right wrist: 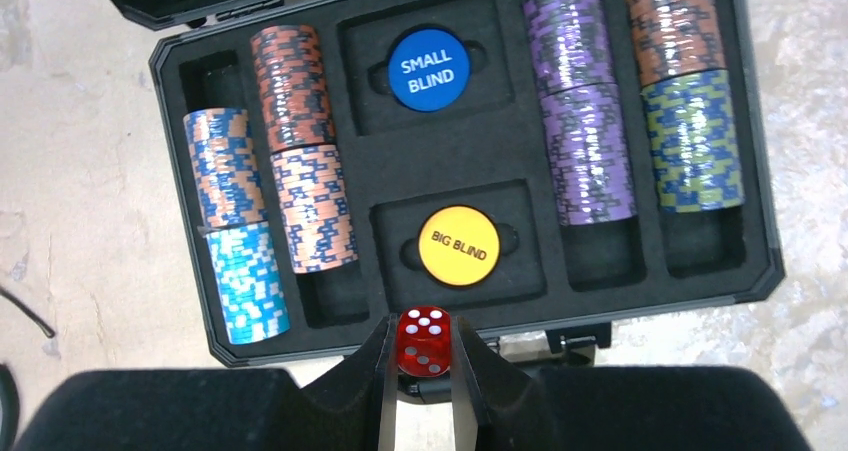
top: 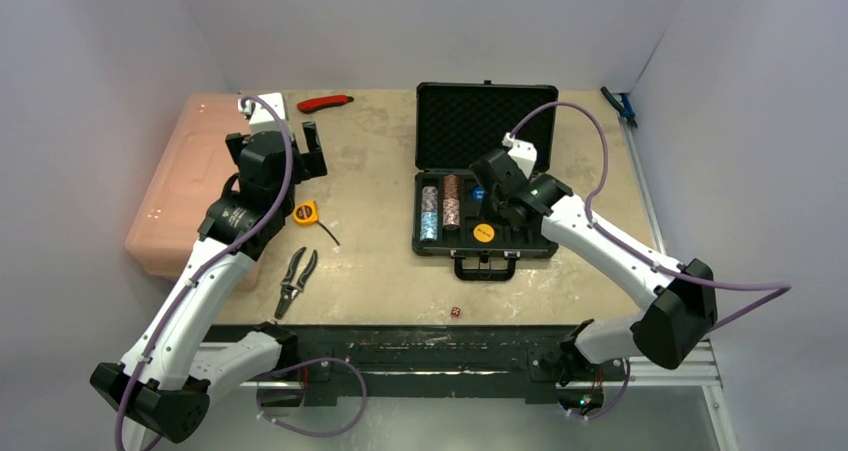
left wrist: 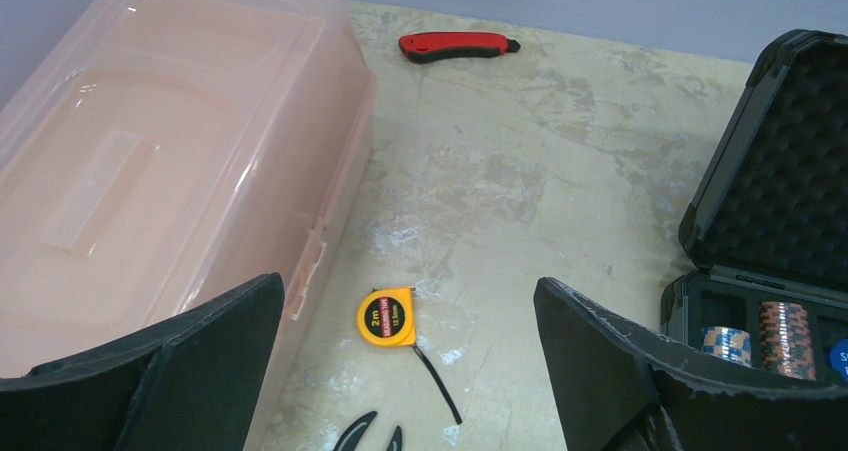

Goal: Pack up texas hold em set

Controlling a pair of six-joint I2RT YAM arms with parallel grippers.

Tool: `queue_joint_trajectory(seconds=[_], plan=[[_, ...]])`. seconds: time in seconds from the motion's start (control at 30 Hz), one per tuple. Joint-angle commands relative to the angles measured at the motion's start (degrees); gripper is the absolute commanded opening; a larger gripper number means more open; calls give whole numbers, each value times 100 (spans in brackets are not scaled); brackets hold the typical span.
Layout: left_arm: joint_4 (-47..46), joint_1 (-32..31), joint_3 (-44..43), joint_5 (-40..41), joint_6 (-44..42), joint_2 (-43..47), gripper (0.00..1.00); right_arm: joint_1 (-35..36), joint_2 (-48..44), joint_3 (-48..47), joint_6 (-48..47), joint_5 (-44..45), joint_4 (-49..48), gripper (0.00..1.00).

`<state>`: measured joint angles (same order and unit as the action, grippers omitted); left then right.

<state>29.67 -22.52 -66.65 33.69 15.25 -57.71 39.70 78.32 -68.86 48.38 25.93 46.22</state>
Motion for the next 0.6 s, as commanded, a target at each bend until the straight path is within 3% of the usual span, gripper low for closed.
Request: queue_joint_trajectory(seconds=[0.0, 0.57], plan=[[-102, 29, -226, 48, -136, 84, 96, -25, 201, -86, -392, -298, -419, 0], [-47, 29, -261, -126, -61, 75, 96, -24, 1142, -445, -483, -648, -568, 0]])
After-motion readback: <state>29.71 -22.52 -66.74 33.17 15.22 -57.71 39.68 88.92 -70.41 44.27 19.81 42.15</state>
